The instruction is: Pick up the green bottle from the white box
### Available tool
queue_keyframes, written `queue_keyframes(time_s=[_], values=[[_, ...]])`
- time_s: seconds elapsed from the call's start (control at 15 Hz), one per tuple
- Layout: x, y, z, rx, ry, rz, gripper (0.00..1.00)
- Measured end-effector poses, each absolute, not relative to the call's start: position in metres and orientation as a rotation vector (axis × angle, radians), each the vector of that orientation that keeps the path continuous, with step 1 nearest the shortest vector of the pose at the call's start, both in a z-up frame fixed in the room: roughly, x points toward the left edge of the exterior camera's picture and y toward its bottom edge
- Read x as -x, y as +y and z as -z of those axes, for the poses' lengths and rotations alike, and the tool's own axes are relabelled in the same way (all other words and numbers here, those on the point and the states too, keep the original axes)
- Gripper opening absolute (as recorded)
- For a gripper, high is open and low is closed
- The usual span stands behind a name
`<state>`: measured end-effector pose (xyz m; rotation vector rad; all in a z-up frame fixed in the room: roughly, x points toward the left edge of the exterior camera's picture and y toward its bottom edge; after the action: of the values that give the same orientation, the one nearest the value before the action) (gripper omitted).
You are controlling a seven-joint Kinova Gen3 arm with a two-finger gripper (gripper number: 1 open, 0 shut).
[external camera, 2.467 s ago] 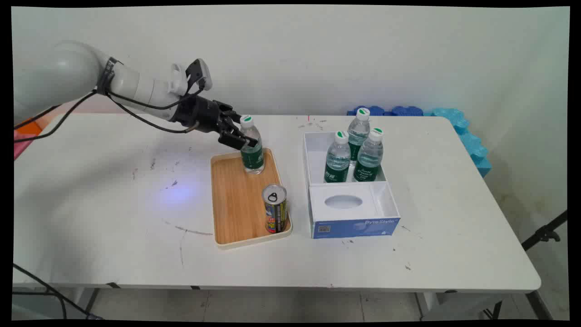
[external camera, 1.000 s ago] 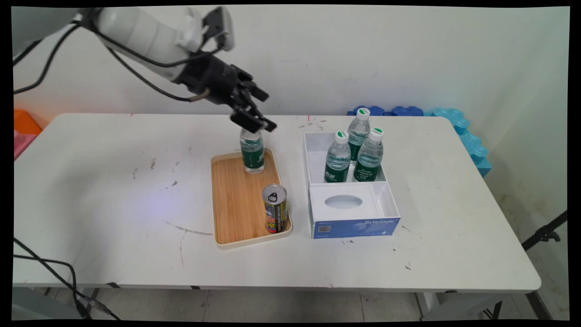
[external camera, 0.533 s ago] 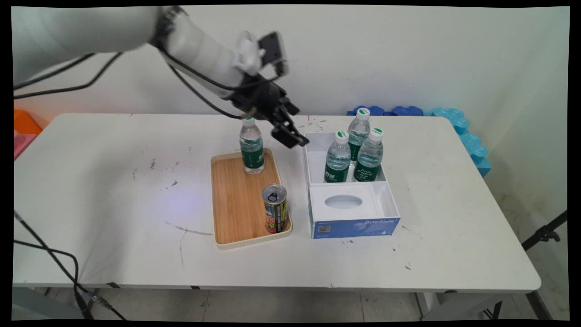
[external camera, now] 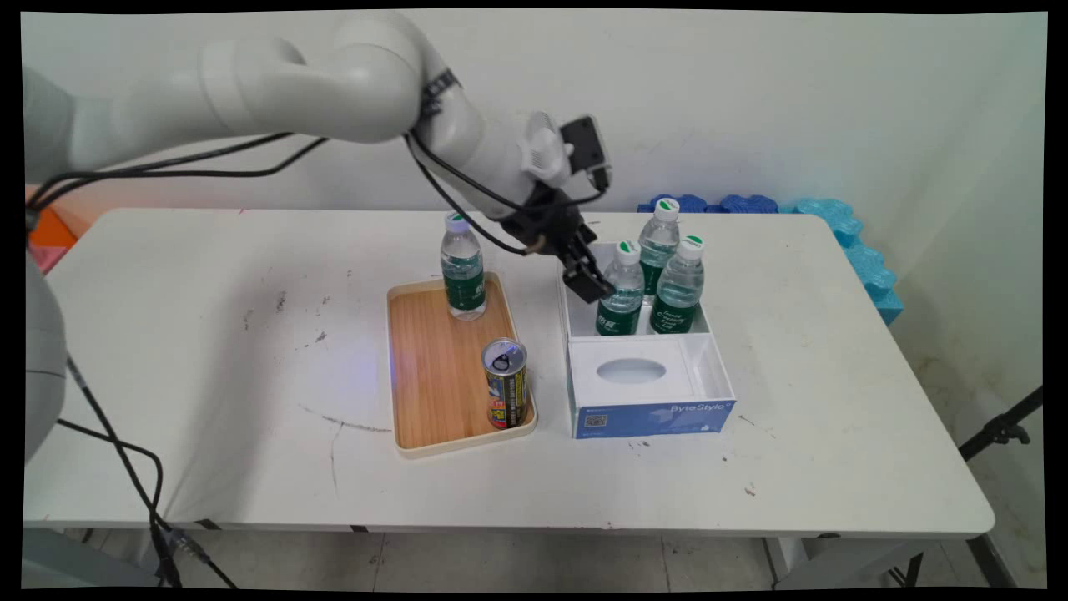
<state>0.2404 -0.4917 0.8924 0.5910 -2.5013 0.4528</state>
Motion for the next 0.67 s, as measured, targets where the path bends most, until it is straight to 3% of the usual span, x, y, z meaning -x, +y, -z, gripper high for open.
queue_keyframes(time_s=[0.53, 0.6, 0.67], values=[[-0.207, -0.507, -0.863, -0.600, -2.543, -0.424, 1.00], [-0.205, -0.507, -0.861, -0.601, -2.545, -0.422, 0.00], [-0.203, -0.508, -0.860, -0.601, -2.547, -0.421, 0.00]])
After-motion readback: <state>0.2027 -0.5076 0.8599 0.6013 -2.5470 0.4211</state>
